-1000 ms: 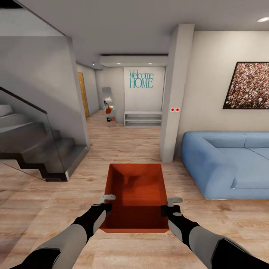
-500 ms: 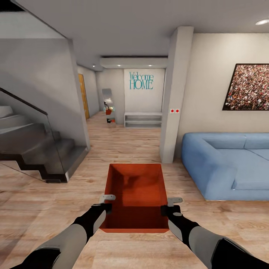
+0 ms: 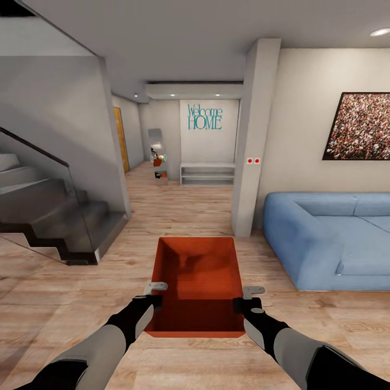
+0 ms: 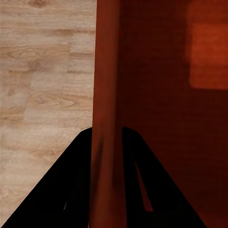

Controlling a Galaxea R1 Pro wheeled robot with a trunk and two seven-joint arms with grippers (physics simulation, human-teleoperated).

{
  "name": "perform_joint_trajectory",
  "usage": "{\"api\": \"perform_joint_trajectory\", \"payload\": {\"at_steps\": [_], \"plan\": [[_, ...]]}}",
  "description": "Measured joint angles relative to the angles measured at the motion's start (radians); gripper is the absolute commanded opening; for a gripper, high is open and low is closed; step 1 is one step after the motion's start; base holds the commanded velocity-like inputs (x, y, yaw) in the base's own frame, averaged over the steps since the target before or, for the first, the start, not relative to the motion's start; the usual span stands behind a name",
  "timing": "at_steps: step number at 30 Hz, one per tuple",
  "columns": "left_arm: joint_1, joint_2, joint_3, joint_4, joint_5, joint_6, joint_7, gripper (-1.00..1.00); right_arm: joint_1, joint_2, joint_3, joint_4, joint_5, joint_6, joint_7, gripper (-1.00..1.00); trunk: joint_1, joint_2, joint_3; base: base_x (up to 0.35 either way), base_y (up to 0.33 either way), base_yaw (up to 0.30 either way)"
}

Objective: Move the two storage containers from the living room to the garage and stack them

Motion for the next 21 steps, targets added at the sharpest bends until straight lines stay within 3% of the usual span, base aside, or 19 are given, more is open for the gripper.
{"api": "perform_joint_trajectory", "payload": {"at_steps": [21], "plan": [[0.000,0.000,0.000,0.000,0.000,0.000,0.000,-1.00,0.000,0.000,0.000,0.000,0.000,0.000,0.000,-1.00,0.000,0.000,0.000,0.000,0.000,0.000]]}}
